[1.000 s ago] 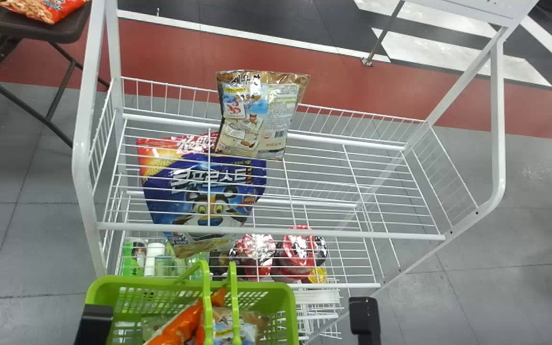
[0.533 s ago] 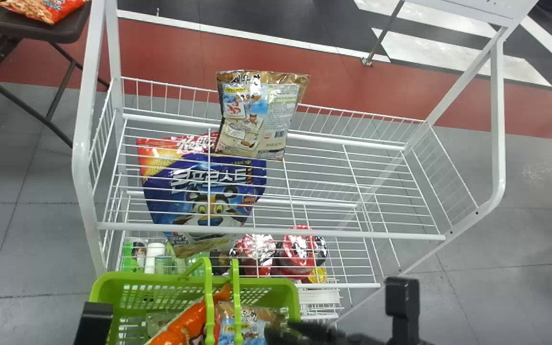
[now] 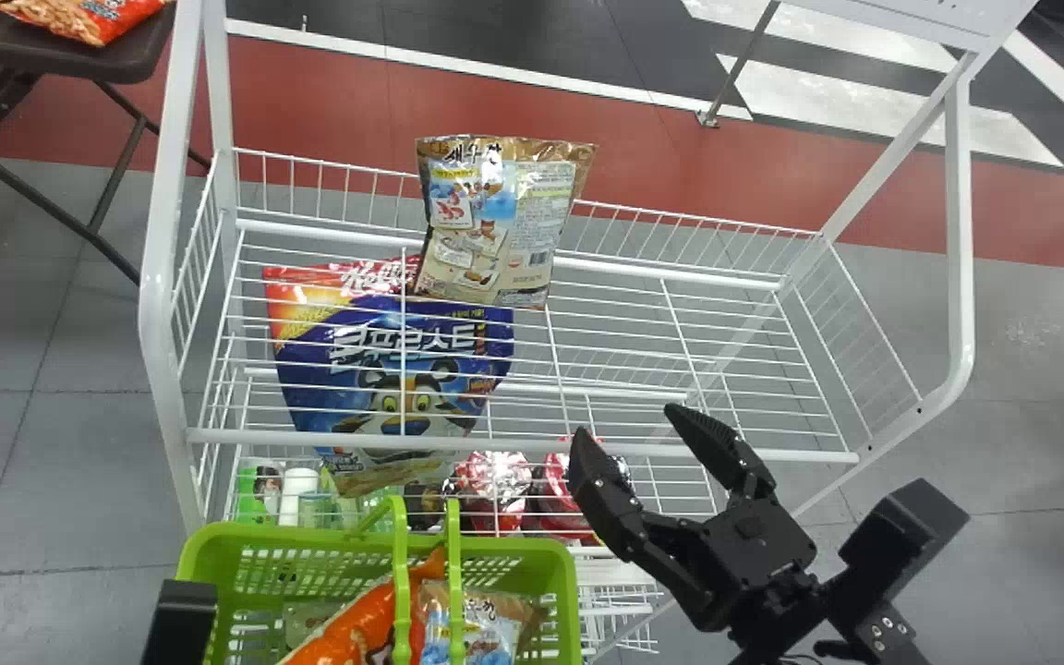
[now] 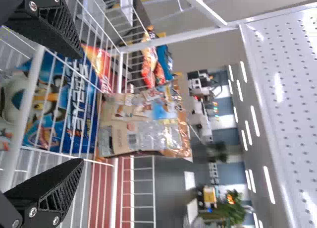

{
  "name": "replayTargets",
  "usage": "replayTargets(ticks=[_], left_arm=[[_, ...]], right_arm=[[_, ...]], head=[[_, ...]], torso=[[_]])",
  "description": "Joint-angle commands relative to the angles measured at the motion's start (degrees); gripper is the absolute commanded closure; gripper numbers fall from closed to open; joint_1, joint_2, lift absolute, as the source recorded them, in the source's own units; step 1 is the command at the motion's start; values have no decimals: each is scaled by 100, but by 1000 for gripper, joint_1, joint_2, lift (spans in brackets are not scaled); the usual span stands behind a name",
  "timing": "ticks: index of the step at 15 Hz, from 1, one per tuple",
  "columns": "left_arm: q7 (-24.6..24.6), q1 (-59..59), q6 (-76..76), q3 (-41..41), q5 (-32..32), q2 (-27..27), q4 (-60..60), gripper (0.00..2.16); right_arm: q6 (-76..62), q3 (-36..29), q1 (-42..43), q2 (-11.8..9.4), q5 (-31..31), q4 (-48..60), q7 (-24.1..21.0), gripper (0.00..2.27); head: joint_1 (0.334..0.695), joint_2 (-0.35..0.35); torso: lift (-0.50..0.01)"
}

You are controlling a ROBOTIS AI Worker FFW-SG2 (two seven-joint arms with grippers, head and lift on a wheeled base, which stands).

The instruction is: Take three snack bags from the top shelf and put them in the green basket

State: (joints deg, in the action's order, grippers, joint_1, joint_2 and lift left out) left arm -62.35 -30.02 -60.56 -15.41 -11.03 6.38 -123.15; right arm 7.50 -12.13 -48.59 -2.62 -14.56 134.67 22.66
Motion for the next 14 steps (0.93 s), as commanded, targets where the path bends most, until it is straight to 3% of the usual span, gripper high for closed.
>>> replayTargets(ticks=[1,3,14], left_arm=[[-14,128,-4,73,-57,4,124,1764],[-110,180,-4,153,-57,4,203,1760],[-154,110,-4,170,-92,12,151,1764]], right_arm=[[-139,325,-89,-2,375,94,-342,66],[-192,553,-98,16,586,121,-535,66],[-842,501,-142,-11,613,77,-535,66]], head=[[695,-350],[695,-350],[695,-350]], torso=[[-35],[-35],[-35]])
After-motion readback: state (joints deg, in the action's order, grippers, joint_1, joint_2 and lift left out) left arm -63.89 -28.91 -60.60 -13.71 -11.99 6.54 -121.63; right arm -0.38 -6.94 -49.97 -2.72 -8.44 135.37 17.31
